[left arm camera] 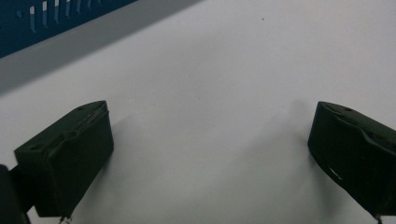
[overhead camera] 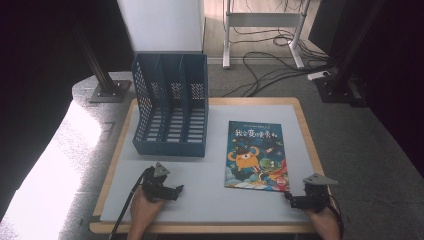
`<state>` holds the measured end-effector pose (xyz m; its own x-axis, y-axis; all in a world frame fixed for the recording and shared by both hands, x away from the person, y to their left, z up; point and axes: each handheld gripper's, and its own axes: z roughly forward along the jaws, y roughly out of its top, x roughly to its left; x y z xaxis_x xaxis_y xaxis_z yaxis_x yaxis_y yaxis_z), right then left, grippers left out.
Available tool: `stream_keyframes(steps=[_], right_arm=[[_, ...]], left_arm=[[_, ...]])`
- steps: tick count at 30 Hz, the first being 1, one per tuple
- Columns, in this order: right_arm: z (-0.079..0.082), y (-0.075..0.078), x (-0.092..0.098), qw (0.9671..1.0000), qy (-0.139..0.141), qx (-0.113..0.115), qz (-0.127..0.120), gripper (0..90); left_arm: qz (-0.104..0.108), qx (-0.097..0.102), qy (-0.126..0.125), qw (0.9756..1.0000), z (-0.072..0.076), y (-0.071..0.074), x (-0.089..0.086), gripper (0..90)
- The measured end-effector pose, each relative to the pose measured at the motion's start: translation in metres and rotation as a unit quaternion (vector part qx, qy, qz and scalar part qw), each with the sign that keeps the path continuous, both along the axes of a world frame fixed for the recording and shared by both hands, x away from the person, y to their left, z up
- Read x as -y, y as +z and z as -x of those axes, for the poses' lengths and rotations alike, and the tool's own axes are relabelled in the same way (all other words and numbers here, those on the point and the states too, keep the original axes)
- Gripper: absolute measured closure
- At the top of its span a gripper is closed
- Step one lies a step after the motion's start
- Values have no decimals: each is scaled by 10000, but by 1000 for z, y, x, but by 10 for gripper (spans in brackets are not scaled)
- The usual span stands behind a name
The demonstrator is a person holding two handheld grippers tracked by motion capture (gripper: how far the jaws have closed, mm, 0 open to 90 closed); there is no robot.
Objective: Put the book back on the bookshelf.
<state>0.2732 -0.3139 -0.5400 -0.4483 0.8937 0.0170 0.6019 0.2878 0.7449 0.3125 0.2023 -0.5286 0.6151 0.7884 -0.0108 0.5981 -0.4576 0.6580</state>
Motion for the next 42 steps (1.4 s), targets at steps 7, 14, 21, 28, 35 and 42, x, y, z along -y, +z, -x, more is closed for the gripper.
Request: stream_keyframes(steps=[7, 14, 21, 28, 35, 42], right_arm=[[-1, 1, -1, 10000, -21, -41, 22, 9], [-4, 3, -3, 9998, -28, -180, 26, 0], [-5, 10, -1, 9999, 83, -93, -43, 0], [-9, 19, -4, 9998, 201, 18, 48, 0], [-16, 23, -7, 9996, 239, 108, 43, 0], [-26, 27, -9, 9996, 254, 123, 30, 0]], left_arm=[[5, -4, -3, 10000, 0, 0, 0, 1], [26, -28, 13, 10000, -1, 0, 0, 0], [301, -169, -180, 9992, -2, 5, 4, 0], [229, -60, -468, 9986, -5, 17, 24, 0], [280, -42, -724, 9970, -14, 26, 48, 0], [281, -85, -944, 9951, -27, 29, 68, 0]])
